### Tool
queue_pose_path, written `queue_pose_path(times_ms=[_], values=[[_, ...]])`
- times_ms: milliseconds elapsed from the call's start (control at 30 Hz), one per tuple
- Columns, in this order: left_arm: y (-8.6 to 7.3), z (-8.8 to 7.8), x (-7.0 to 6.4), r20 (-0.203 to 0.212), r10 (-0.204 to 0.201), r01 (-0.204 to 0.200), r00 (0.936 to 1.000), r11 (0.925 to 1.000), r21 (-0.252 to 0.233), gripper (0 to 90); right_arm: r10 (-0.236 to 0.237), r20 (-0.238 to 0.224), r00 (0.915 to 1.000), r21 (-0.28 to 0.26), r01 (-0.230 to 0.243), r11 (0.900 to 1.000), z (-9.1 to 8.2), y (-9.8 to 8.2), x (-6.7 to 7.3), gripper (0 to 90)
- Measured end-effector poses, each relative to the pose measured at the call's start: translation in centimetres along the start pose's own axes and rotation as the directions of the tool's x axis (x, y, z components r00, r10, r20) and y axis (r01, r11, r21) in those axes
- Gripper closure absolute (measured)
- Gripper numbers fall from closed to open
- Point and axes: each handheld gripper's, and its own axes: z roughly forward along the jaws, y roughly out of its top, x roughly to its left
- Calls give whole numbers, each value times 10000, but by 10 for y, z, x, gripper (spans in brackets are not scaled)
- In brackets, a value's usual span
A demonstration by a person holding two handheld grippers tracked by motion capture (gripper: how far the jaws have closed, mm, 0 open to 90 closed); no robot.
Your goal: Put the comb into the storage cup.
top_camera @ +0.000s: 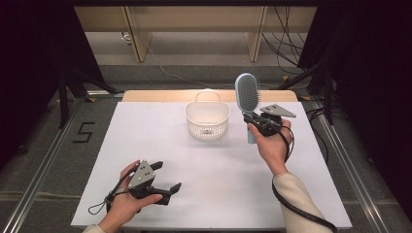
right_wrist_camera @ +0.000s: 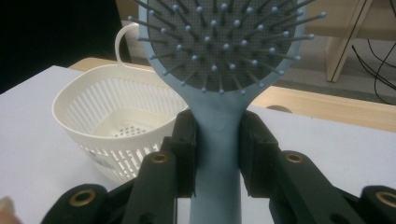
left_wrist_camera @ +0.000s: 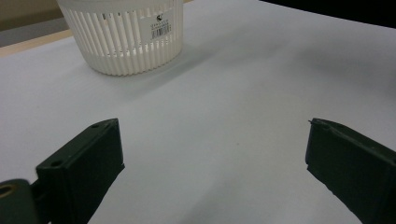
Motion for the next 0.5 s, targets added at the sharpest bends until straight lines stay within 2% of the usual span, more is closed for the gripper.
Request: queue_pose_path(times_ms=[500], values=[[0,0,0,8,8,-8,10000,10000,-2,37,-76,-16,10000,-57,75,10000,3,1,3,703]])
